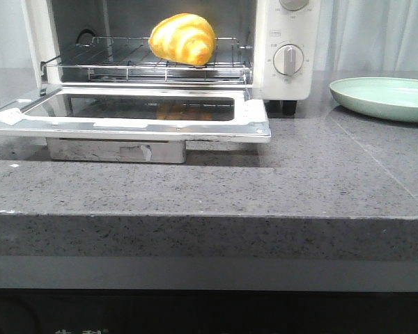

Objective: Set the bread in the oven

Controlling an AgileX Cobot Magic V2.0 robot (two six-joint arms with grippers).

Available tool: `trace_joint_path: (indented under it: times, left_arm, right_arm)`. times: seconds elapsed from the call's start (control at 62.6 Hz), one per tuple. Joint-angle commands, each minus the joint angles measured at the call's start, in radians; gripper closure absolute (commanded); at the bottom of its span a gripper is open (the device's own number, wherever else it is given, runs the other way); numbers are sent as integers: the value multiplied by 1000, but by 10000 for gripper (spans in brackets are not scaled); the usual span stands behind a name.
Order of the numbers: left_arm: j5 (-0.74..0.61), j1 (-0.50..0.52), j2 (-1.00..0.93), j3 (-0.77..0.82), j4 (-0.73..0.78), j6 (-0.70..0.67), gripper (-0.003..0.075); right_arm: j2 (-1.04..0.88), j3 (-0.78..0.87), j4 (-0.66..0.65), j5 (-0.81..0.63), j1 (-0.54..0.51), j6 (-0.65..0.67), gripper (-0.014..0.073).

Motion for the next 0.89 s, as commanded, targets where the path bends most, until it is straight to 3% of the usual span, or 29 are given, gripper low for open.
trace_joint_path:
  times: [0.0, 0.383, 0.463, 0.878]
  left_arm:
    - [-200, 38, -67, 79, -21, 3, 738]
    - [-310, 87, -259, 301, -31, 3, 738]
    - [-360, 87, -257, 321, -31, 3, 738]
    - [-365, 117, -255, 319, -31, 3, 738]
  right_arm:
    - [-2, -21, -18, -54, -5, -8, 662]
    - [-2, -21, -18, -54, -5, -8, 662]
    - [-2, -21, -18, -53, -5, -8, 662]
    - [-2, -21, -18, -52, -5, -8, 662]
